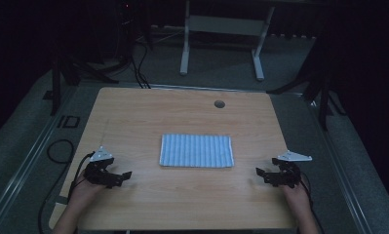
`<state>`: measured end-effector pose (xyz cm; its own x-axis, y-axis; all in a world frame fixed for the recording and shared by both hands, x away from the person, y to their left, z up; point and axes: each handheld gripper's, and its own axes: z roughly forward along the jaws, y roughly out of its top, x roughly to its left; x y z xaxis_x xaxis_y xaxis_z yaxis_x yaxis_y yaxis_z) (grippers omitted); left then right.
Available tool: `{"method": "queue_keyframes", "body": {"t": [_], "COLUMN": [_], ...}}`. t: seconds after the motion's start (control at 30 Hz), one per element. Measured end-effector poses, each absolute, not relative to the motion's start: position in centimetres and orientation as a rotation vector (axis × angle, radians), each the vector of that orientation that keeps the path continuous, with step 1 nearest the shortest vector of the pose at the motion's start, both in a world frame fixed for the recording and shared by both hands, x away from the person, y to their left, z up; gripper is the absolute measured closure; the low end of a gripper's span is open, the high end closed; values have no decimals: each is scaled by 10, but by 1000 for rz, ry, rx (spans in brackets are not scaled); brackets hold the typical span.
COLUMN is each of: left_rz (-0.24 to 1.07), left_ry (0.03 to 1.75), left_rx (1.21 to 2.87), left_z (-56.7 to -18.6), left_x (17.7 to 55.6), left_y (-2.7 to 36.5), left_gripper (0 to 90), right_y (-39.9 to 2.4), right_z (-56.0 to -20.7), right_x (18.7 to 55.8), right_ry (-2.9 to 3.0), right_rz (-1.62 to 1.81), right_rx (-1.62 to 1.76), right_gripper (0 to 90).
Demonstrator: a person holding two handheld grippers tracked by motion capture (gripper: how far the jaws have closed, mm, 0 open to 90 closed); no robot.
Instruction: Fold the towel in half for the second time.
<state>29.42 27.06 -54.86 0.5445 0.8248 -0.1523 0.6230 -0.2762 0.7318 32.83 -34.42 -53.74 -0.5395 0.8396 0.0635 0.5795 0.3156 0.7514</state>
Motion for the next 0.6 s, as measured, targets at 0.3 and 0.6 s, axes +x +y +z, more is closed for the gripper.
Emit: {"method": "queue_keyframes", "body": {"t": [0.3,0.6], "left_rz": [375,379], "left_ry": [1236,1232], "left_rx": [1922,1919], "left_z": [-553,-554], "left_x": [284,283], "left_y": [285,283], "left_gripper": [17,17], "right_y": [-360,-359], "right_z": [-535,-537], "right_x": [320,320], "right_ry": [2162,2160], "right_rz": [1093,1078], "right_rx": [1321,1305], "right_gripper": [132,133]}}
